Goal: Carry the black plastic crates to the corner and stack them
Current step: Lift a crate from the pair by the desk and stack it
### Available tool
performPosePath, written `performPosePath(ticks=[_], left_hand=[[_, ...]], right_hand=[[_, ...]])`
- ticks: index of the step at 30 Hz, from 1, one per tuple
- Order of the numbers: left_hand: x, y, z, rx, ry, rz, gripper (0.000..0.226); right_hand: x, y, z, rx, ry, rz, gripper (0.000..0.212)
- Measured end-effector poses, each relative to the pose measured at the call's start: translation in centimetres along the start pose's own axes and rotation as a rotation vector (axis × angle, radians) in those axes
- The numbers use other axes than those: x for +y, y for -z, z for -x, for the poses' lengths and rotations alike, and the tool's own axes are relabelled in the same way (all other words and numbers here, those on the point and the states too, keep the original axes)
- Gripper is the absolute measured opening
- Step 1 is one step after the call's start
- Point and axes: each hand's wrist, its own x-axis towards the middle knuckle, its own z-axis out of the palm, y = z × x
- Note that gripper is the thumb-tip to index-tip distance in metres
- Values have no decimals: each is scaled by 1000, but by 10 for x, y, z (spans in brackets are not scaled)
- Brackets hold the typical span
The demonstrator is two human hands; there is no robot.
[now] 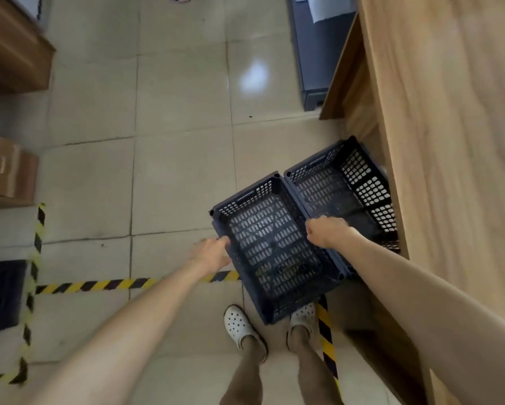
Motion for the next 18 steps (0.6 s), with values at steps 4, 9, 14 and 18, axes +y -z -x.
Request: performPosePath(ticks=[4,9,14,18], left_hand=[[1,-55,-33,-74,116,163,41],[-7,-114,-83,-117,215,414,52],[-10,-164,-127,-166,353,629,71],[-16,-195,-158,-128,474,836,88]], right_hand=[[-4,-40,-43,14,-24,-6,25],[-3,-81,-93,76,-74,-28,28],[4,-112,-130,45,-136,4,32],[10,-129,-159,66,-171,40,32]])
